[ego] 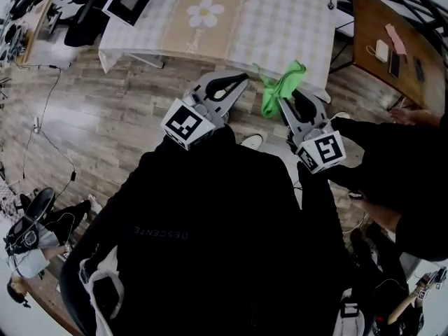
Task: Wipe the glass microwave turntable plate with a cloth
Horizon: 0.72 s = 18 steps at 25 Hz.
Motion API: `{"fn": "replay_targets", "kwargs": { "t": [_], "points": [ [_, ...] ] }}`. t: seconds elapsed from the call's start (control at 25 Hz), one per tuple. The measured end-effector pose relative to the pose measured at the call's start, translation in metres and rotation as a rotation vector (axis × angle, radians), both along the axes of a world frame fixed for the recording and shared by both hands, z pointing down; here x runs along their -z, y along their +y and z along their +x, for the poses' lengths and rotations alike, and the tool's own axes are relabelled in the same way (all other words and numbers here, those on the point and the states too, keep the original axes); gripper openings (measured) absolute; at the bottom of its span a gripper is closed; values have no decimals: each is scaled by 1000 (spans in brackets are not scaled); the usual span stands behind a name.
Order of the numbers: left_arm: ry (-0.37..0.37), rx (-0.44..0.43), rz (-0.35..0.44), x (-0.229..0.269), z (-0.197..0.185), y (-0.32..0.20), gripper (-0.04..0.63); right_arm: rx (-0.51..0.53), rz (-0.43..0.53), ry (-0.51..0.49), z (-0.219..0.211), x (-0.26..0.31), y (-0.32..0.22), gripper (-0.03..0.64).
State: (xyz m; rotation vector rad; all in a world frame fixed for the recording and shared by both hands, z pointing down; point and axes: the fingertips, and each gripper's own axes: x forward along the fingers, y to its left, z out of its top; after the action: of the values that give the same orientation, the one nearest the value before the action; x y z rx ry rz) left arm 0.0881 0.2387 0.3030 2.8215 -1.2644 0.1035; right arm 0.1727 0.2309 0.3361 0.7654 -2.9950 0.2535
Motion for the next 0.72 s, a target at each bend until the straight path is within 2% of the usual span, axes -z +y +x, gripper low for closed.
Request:
{"fn": "replay_targets", "kwargs": {
  "t": [0.16,0.4,0.6,0.72],
  "points": [
    [20,-6,-14,-5,-3,-19,21,-21,-4,3,-1,-2,-14,130],
    [-2,-35,0,-8,-12,-58,21,-39,-22,28,-12,-5,-47,130],
    [28,-54,-21,-14,-25,-95,21,-58,-38,53,-26,-11,-78,131],
    [31,-78,-9,-14,-32,-118,21,-62,-58,75,-36,-15,-96,132]
  ]
}}
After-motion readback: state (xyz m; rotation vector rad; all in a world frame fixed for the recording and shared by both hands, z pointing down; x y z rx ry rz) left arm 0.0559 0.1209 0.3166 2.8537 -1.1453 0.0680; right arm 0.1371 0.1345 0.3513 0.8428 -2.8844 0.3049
